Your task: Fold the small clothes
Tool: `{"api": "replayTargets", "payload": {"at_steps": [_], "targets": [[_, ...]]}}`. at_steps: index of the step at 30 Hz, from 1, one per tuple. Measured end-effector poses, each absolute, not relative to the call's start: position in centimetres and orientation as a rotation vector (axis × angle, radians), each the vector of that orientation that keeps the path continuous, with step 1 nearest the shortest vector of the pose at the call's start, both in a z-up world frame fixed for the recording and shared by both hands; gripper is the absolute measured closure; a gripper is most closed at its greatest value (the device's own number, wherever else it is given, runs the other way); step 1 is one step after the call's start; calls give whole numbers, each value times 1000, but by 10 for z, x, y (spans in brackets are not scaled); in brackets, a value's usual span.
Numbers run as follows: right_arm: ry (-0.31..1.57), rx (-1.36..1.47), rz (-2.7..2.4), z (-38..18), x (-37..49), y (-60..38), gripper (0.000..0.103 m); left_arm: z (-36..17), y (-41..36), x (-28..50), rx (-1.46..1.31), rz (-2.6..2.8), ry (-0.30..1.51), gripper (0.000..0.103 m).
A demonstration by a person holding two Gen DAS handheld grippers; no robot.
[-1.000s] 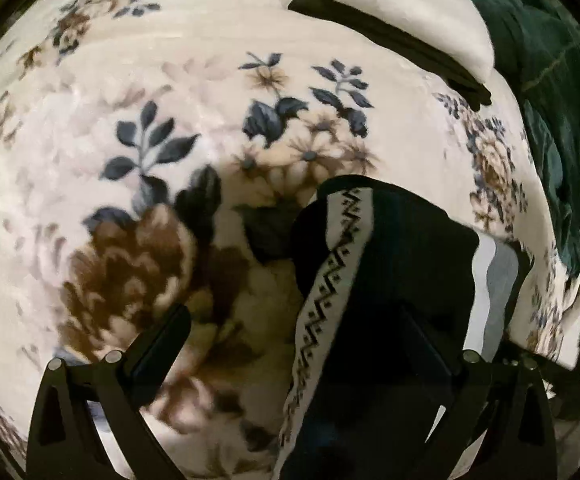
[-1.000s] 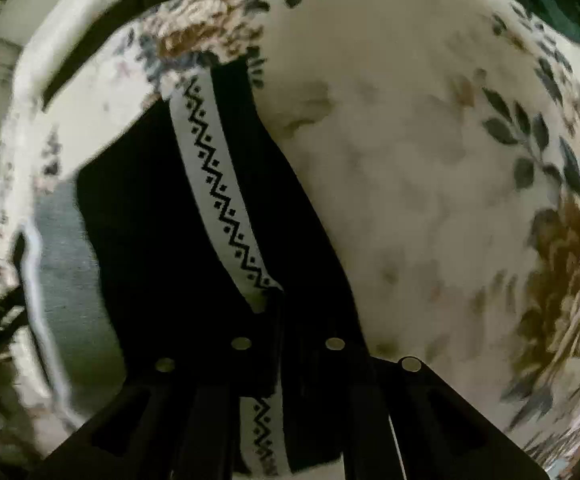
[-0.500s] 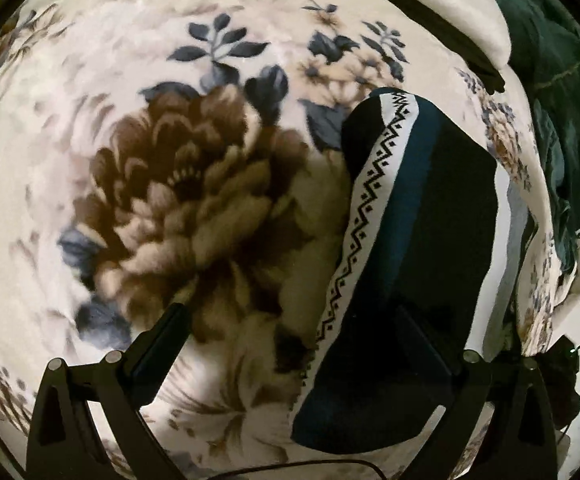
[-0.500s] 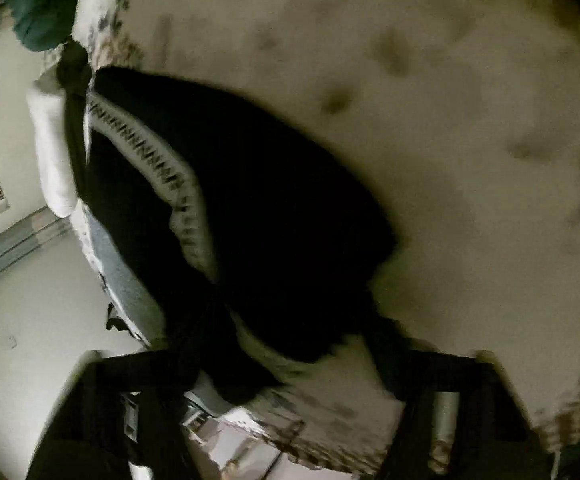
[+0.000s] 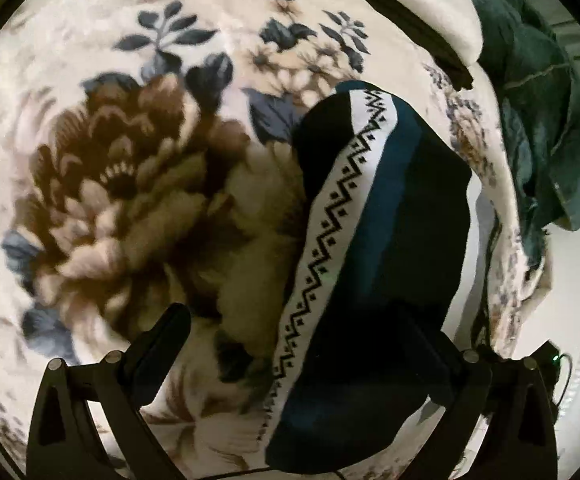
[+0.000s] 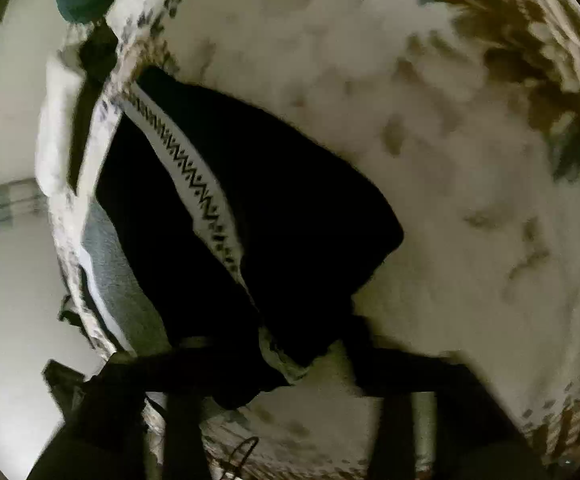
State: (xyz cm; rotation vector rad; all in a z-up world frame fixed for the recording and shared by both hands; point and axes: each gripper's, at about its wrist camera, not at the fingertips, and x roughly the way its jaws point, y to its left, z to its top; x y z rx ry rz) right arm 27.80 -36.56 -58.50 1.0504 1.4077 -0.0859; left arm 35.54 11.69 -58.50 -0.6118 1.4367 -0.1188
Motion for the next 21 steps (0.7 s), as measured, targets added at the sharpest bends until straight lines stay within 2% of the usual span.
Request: {"api": "replayTargets", "payload": {"at_steps": [6, 7, 9, 16, 17, 18, 19, 20, 21], "targets": [[1380, 1296, 196, -646, 270, -336, 18, -623, 107, 364, -821, -304, 1402, 0], [1332, 1327, 222, -654, 275, -330, 15, -628, 105, 366, -843, -321, 1391, 0], [1281, 1351, 218, -659, 281, -325, 2, -635, 103, 372, -872, -349, 1370, 0], [1150, 1466, 242, -653, 302, -304, 2, -635, 92, 391, -885, -391, 1346, 0], [1150, 1454, 233, -653, 307, -299, 6, -631, 89, 394, -877, -395, 1332, 0], [1159, 1439, 227, -652, 308, -298, 27, -626, 88, 395, -870, -407, 1308, 4], [1183, 1418, 218, -652, 311, -294, 41, -618, 84, 396, -852, -418, 1278, 16], [1183, 1411, 219, -649, 312, -289, 59, -609, 78, 399, -798, -406, 1263, 38], [1177, 1390, 203, -642, 313, -287, 64, -604, 77, 401, -783, -405, 1251, 50]]}}
